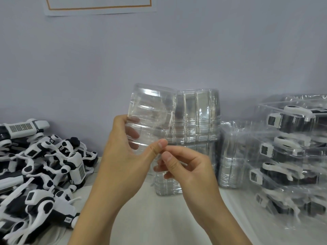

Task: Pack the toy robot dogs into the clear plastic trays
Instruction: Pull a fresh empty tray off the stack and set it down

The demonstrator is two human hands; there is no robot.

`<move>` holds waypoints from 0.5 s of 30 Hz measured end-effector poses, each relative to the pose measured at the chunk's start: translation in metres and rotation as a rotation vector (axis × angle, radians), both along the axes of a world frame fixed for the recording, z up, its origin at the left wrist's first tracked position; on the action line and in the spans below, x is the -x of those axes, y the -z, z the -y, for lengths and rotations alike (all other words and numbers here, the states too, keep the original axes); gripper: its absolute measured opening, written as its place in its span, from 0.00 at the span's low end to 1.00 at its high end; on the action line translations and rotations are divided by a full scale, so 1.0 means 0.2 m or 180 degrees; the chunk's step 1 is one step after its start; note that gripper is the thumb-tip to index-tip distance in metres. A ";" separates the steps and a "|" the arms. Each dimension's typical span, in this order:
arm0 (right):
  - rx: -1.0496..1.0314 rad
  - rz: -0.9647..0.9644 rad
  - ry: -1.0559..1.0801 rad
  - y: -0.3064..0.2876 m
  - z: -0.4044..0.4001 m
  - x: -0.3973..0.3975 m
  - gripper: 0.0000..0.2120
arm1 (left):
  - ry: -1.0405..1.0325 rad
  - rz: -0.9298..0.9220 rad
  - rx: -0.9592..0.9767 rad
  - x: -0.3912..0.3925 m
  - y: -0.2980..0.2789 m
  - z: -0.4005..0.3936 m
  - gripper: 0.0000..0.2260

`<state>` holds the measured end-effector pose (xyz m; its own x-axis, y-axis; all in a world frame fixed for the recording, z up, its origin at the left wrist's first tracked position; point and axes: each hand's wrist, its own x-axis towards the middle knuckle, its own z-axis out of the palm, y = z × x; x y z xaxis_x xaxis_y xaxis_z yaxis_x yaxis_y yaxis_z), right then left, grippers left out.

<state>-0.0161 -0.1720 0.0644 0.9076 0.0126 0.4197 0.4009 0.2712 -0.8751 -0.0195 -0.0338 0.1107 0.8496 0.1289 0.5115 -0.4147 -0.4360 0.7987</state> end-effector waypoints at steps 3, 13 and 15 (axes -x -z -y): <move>0.0021 -0.0006 0.0019 0.00 0.00 0.00 0.07 | 0.0002 -0.0013 0.0001 0.00 0.00 0.00 0.26; 0.0060 -0.0070 0.0015 0.00 -0.01 0.00 0.10 | 0.0011 0.0000 -0.0009 -0.01 0.01 -0.01 0.23; 0.0030 -0.0112 -0.0020 0.00 -0.01 0.00 0.10 | 0.0002 0.0017 -0.0037 -0.01 0.01 -0.01 0.22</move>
<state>-0.0160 -0.1701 0.0652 0.9216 0.0222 0.3875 0.3682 0.2654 -0.8910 -0.0171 -0.0319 0.1084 0.8469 0.1224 0.5175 -0.4192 -0.4451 0.7913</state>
